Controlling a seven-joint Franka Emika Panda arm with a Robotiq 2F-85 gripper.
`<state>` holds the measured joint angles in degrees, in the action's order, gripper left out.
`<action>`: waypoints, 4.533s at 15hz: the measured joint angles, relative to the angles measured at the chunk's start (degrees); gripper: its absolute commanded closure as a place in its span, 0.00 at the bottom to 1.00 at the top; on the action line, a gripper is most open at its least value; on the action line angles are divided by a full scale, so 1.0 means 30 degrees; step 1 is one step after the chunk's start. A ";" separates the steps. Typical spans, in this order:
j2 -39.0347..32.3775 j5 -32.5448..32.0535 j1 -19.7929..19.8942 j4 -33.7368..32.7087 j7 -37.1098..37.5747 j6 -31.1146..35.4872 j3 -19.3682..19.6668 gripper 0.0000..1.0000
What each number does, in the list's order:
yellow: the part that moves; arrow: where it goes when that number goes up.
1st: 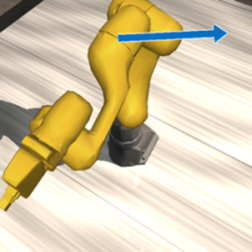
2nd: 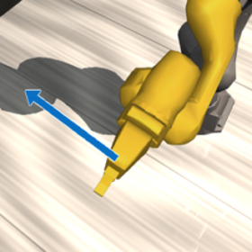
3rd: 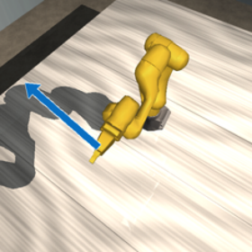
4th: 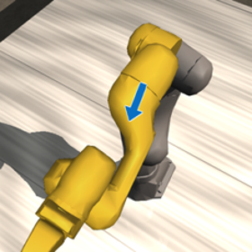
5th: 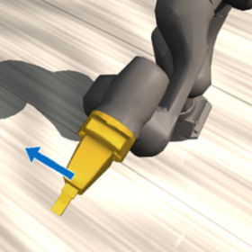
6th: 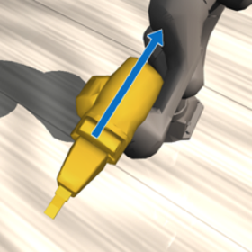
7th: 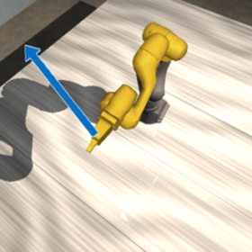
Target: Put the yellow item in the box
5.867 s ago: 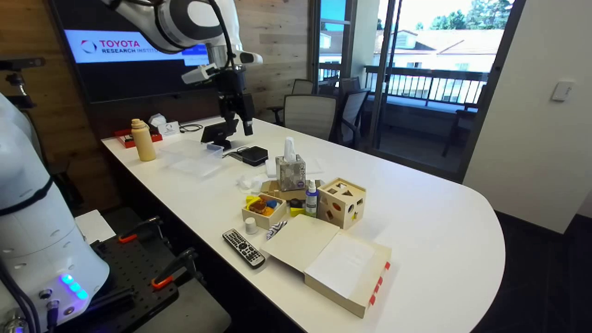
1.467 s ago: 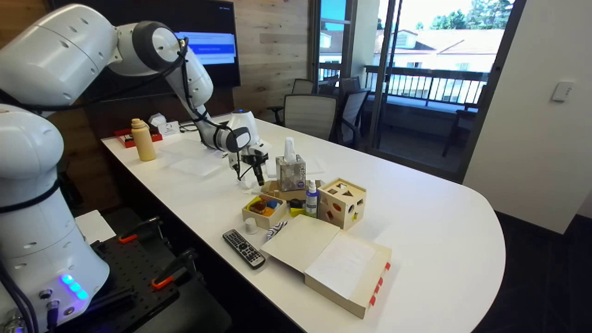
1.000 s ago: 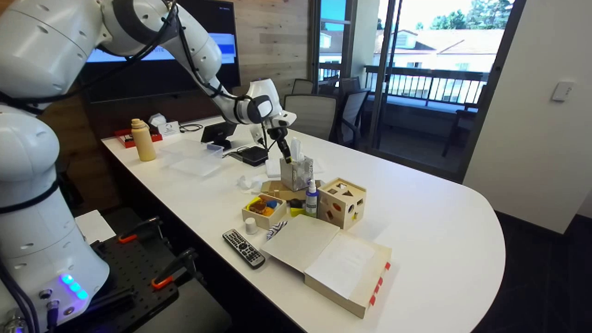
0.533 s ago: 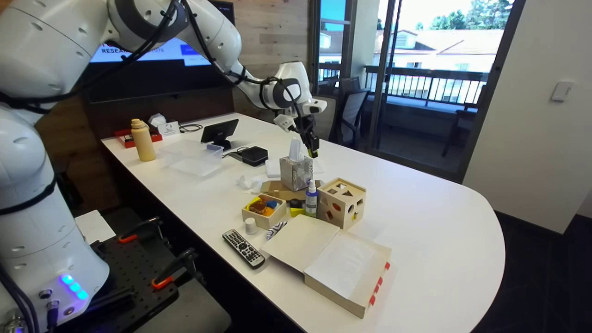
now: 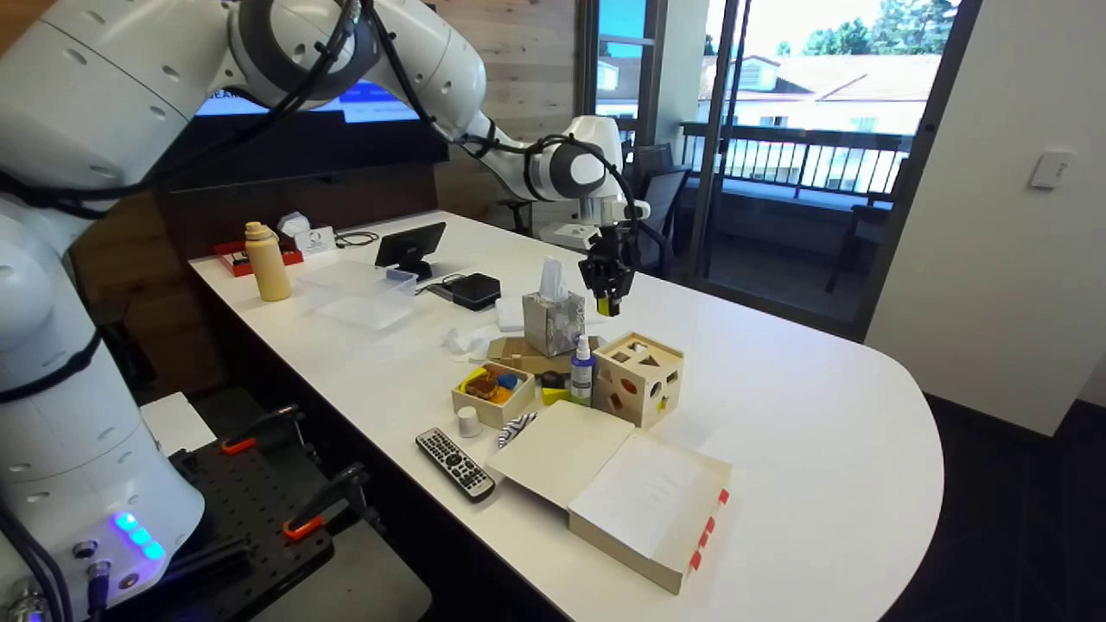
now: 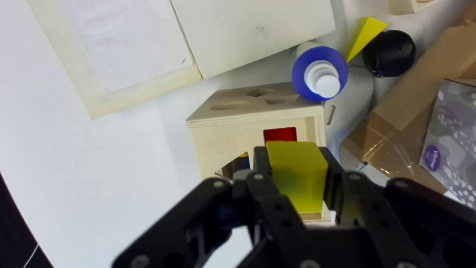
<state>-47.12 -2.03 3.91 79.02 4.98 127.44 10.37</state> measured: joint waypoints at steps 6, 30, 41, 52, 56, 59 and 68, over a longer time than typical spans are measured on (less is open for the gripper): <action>-0.2181 -0.0038 0.1569 -0.1903 -0.2790 0.0113 -0.1082 0.91; -0.7061 0.0298 0.2859 -0.7569 -0.3505 0.0134 -0.2412 0.91; -0.7089 0.0415 0.3049 -0.7608 -0.3513 0.0135 -0.2922 0.91; -0.7092 0.0419 0.3055 -0.7609 -0.3513 0.0132 -0.3082 0.91; -0.7100 0.0421 0.3139 -0.7610 -0.3513 0.0170 -0.3080 0.91; -0.7136 0.0492 0.3269 -0.7623 -0.3513 0.0354 -0.3092 0.91; -0.7354 0.1230 0.3374 -0.7904 -0.3514 0.0682 -0.3198 0.91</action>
<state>-69.18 1.66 14.03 55.31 -5.57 129.49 0.78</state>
